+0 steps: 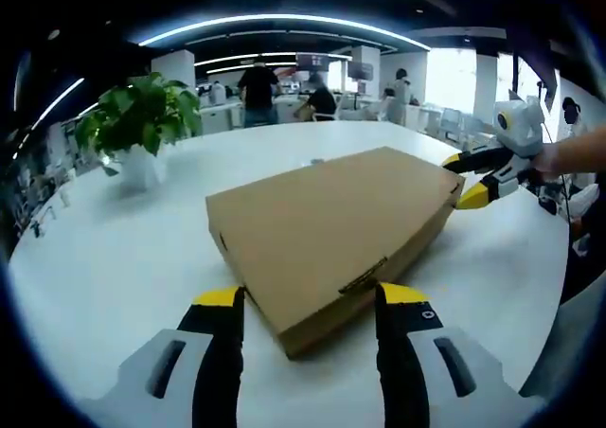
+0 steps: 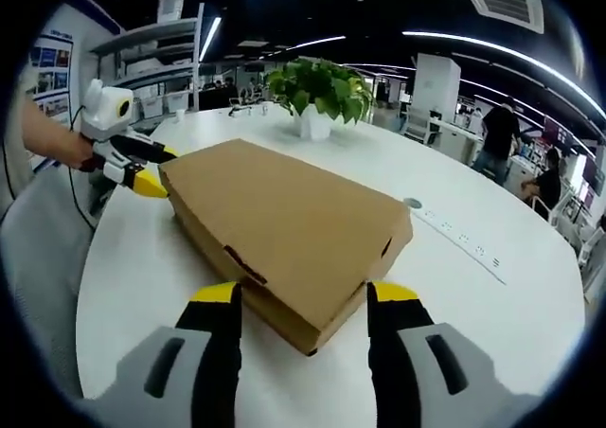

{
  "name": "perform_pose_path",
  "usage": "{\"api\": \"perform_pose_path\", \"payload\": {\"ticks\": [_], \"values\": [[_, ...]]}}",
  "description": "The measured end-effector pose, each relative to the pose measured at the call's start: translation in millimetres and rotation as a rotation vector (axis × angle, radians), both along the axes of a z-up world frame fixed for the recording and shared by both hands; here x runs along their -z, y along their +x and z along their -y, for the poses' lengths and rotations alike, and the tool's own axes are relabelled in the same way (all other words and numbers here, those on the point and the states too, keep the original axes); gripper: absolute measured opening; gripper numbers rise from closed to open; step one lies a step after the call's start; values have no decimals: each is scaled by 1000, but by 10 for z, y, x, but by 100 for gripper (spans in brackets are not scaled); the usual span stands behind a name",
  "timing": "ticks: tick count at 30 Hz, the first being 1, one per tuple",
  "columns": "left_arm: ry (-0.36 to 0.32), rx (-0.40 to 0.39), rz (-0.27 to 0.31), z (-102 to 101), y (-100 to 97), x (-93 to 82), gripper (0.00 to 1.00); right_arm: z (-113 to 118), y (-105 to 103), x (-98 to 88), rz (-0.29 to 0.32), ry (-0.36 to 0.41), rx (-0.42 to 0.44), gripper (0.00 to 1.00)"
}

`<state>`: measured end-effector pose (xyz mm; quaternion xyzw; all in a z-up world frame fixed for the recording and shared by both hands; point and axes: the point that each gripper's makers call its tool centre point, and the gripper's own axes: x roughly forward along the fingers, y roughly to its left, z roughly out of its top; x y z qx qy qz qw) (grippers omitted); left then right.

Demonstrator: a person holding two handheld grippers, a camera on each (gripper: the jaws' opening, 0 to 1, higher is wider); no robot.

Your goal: Operate the shoe box by opening the lid, removing the specified soft item, and placing it in the target area until the item is outside and the box remains undamaged.

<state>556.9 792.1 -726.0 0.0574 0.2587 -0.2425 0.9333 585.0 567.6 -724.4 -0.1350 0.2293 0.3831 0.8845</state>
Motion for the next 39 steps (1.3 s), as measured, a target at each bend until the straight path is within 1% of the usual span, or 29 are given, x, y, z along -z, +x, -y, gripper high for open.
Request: {"api": "perform_pose_path", "payload": {"ticks": [8, 20, 27, 39], "values": [[23, 19, 8, -4, -14, 2, 54, -6, -10, -2, -10, 10, 5, 48], [32, 41, -10, -22, -15, 5, 51, -14, -26, 4, -27, 20, 36, 47], [35, 58, -17, -61, -18, 7, 51, -49, -80, 1, -30, 27, 49, 47], [47, 110, -38, -163, -30, 8, 51, -130, -217, -8, -47, 37, 77, 45]]}}
